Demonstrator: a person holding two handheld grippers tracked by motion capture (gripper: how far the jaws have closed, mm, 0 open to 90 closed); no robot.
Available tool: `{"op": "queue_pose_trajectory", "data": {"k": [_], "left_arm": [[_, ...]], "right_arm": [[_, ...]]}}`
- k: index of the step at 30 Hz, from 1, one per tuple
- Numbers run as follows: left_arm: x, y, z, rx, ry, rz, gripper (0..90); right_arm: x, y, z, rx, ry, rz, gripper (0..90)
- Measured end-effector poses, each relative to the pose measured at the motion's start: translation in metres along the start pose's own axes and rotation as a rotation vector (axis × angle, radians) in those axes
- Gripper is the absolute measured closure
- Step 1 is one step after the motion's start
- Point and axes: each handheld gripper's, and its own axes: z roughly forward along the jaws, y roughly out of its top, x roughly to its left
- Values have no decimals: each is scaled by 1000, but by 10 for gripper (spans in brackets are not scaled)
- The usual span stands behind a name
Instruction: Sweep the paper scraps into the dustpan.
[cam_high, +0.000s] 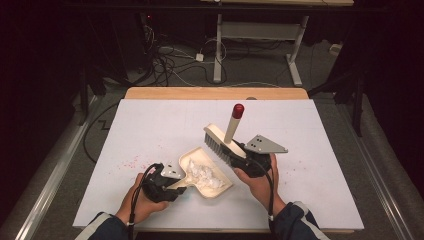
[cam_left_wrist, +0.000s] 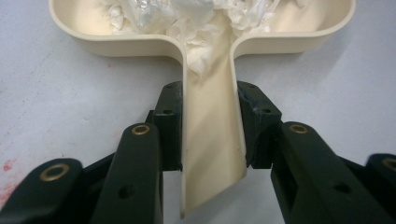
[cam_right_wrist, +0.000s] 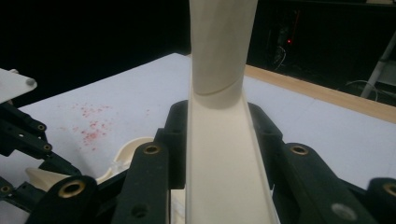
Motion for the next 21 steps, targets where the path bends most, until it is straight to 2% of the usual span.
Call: {"op": "queue_pose_trajectory", "data": {"k": [4, 6, 11, 18, 21], "left_arm": [[1, 0, 0, 0, -1, -2, 629], [1, 0, 0, 1, 0, -2, 629], [1, -1, 1, 3, 0, 0, 629], [1, -1, 2, 8, -1, 1, 629], [1, -1, 2, 11, -1, 2, 629]], "right_arm": [[-14, -1, -3, 10, -28, 7, 673], [-20, -4, -4, 24, -62, -4, 673], [-35, -11, -5, 61, -177, -91, 673], [-54, -26, -1, 109, -242, -90, 674], [-57, -33, 3, 134, -248, -89, 674]]}}
